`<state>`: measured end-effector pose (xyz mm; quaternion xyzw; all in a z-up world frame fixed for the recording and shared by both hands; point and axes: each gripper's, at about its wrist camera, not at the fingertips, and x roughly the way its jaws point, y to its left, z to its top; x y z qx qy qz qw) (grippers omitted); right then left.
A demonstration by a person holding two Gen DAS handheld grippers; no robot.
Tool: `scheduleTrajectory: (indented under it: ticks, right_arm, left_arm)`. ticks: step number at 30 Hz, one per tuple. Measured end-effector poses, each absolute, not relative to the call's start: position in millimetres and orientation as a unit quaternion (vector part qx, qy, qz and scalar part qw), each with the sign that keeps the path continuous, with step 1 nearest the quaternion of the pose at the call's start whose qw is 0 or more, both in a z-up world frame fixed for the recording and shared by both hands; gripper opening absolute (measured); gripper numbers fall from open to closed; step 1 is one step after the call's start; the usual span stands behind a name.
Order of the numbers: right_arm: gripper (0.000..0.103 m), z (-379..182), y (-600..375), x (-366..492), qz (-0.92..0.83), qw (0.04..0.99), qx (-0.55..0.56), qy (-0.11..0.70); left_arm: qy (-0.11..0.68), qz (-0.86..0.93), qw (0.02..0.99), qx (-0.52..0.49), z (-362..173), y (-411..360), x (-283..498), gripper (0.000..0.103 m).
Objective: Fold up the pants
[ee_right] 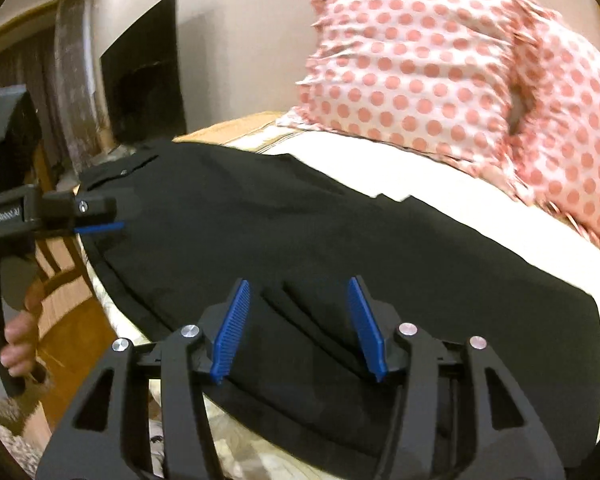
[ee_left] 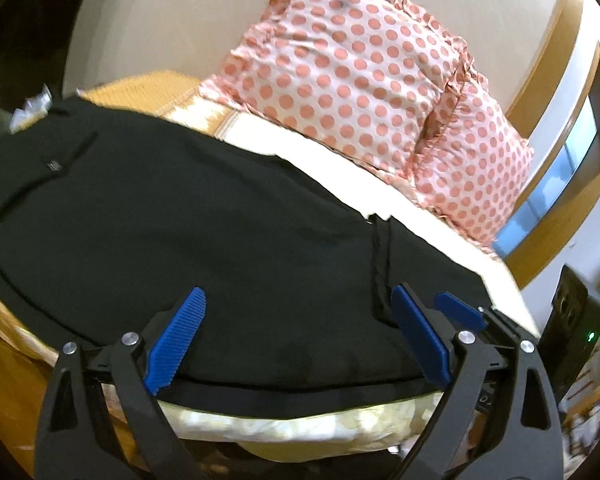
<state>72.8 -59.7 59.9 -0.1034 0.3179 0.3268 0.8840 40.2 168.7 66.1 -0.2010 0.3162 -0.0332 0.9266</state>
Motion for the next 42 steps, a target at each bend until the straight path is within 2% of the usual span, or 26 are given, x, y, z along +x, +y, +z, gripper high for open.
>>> scheduleTrajectory:
  ticks: [6,8,10,13,15,22,25,28,30,32,33,34,39,42]
  right_arm:
    - [0.053,40.2,-35.1,73.3,0.322,0.865,-0.168,0.348]
    - [0.052,38.5,-33.6,70.8,0.317,0.869,-0.181,0.334]
    - [0.033,39.1,-35.4,74.1,0.304,0.873,-0.176,0.339]
    - [0.020,40.0,-46.3,87.9,0.285,0.877,-0.139,0.362]
    - [0.016,42.8,-50.7,91.0,0.282,0.878,-0.115,0.368]
    - [0.015,75.2,-69.3,97.0,0.324,0.876,0.013,0.357]
    - [0.014,80.8,-50.2,80.7,0.377,0.855,0.004,0.356]
    - [0.014,62.9,-20.3,64.1,0.391,0.844,-0.061,0.362]
    - [0.017,44.7,-8.4,61.0,0.381,0.837,-0.101,0.379]
    - [0.037,42.0,-7.9,55.1,0.390,0.834,-0.106,0.376]
    - [0.056,43.2,-6.8,53.1,0.395,0.830,-0.110,0.379]
    - [0.064,46.8,-6.3,49.7,0.404,0.826,-0.110,0.377]
    - [0.063,73.6,-18.1,43.2,0.390,0.865,-0.095,0.301]
    - [0.063,56.5,-16.2,63.9,0.333,0.872,-0.114,0.340]
  left_arm:
    - [0.318,0.000,0.935,-0.156,63.4,170.8,33.1,0.094]
    - [0.323,0.004,0.934,-0.154,59.8,173.5,32.2,0.094]
    - [0.328,0.006,0.932,-0.156,55.4,177.2,33.3,0.094]
    - [0.331,0.004,0.930,-0.163,50.9,181.7,32.2,0.094]
    - [0.330,0.001,0.929,-0.166,49.2,184.5,31.2,0.094]
    - [0.325,-0.013,0.928,-0.179,46.9,190.5,27.5,0.094]
    - [0.324,-0.017,0.928,-0.184,47.0,192.2,27.0,0.094]
    - [0.321,-0.010,0.927,-0.193,50.2,196.6,23.8,0.094]
    - [0.312,0.001,0.929,-0.197,56.6,204.4,18.4,0.094]
    - [0.301,0.018,0.932,-0.201,64.1,216.7,9.8,0.094]
    - [0.293,0.035,0.934,-0.203,69.1,227.5,3.9,0.094]
    - [0.287,0.053,0.934,-0.207,72.6,237.9,-1.4,0.094]
    - [0.274,0.122,0.919,-0.256,77.2,294.4,-21.1,0.095]
    - [0.274,0.131,0.903,-0.305,72.1,322.8,-25.2,0.095]
